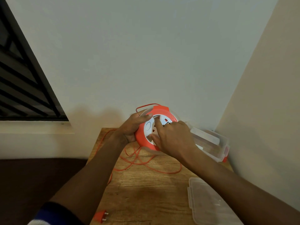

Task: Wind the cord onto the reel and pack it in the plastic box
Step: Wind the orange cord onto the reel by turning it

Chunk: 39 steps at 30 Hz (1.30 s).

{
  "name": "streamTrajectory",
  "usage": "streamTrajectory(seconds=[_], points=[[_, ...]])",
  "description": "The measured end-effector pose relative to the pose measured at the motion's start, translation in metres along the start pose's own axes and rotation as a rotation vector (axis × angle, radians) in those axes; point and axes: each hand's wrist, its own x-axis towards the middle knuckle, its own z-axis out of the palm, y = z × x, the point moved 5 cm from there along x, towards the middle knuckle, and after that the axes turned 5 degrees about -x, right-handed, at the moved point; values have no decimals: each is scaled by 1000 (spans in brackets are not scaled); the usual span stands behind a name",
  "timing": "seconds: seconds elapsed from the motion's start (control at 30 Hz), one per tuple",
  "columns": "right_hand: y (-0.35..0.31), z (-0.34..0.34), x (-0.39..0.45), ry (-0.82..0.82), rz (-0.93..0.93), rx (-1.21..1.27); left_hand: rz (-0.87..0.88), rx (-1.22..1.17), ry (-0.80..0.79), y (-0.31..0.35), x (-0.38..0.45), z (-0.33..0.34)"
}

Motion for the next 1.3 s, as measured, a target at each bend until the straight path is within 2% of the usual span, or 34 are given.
streamTrajectory(seconds=[0.1, 0.3, 0.43, 0.63, 0.93, 1.07, 1.13, 1.3], points=[[2, -4, -3, 8, -39, 11, 7, -15, -10, 4, 0, -1], [-1, -15, 3, 6, -300, 47, 15, 2, 1, 8, -1, -6], [0, -14, 2, -58, -306, 37, 8, 19, -6, 4, 0, -6], [-7, -15, 1, -96, -413, -10, 18, 15, -18, 7, -5, -12], [-6, -9, 10, -81, -410, -87, 12, 31, -46, 7, -5, -10], [1, -13, 11, -48, -118, -38, 34, -15, -56, 6, -4, -5], [2, -17, 12, 0, -32, -22, 59, 4, -63, 6, -2, -1], [2, -20, 6, 27, -82, -35, 71, -19, -61, 10, 0, -2]])
